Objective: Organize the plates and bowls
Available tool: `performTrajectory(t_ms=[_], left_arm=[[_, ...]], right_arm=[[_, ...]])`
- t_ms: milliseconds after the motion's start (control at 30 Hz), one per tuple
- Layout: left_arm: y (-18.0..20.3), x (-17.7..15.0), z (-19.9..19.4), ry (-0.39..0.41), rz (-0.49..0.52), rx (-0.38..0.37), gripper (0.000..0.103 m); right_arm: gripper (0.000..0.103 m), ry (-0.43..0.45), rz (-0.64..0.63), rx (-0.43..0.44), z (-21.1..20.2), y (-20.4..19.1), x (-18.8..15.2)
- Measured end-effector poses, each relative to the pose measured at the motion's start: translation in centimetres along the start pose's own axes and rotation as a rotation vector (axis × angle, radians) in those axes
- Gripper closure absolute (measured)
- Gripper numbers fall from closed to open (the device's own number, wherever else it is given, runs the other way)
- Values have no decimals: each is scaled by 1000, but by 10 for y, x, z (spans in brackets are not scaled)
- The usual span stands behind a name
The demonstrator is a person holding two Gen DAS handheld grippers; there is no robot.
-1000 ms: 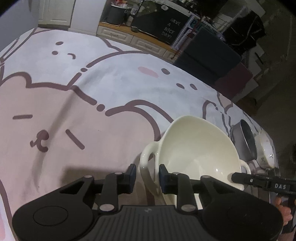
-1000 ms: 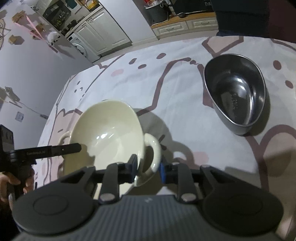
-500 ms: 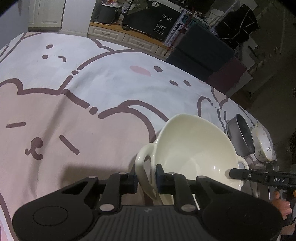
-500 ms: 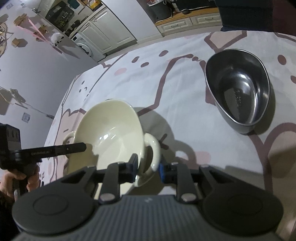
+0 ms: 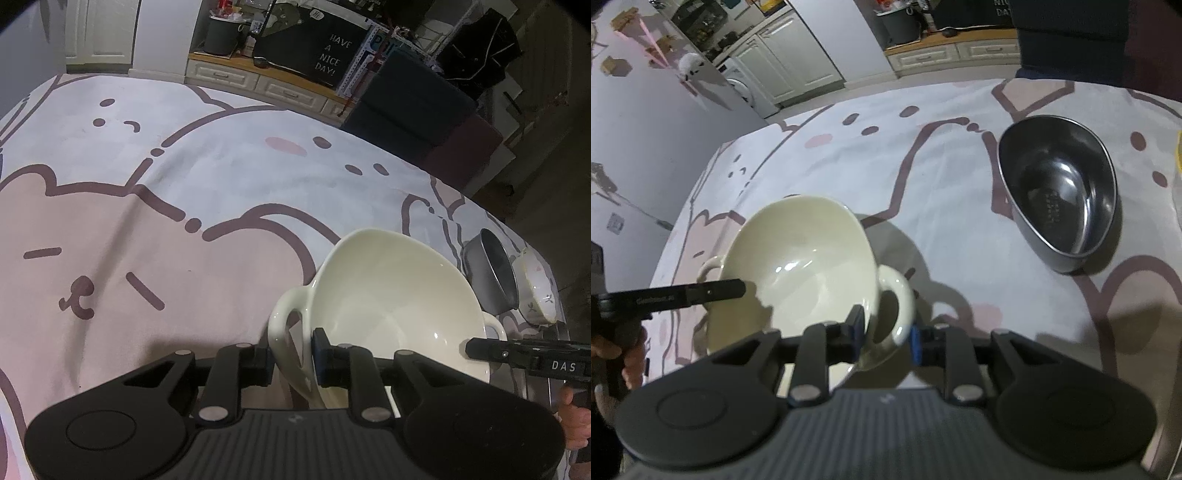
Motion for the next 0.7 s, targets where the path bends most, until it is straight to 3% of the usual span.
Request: performTrajectory(t_ms=[700], left_arm=[[23, -8, -22, 29, 17, -10, 81]], right_arm=[[73, 39, -49, -45, -19, -11, -4]])
Point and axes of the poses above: each gripper's, at about its wrist camera, not at the fingertips, and z roughly the way its jaws point, y to its right, x to its top, the point moved 9 cm from there along z, roughly the way its jaws point, and after that the axes turned 6 degrees about -y, right-handed, at the moved point
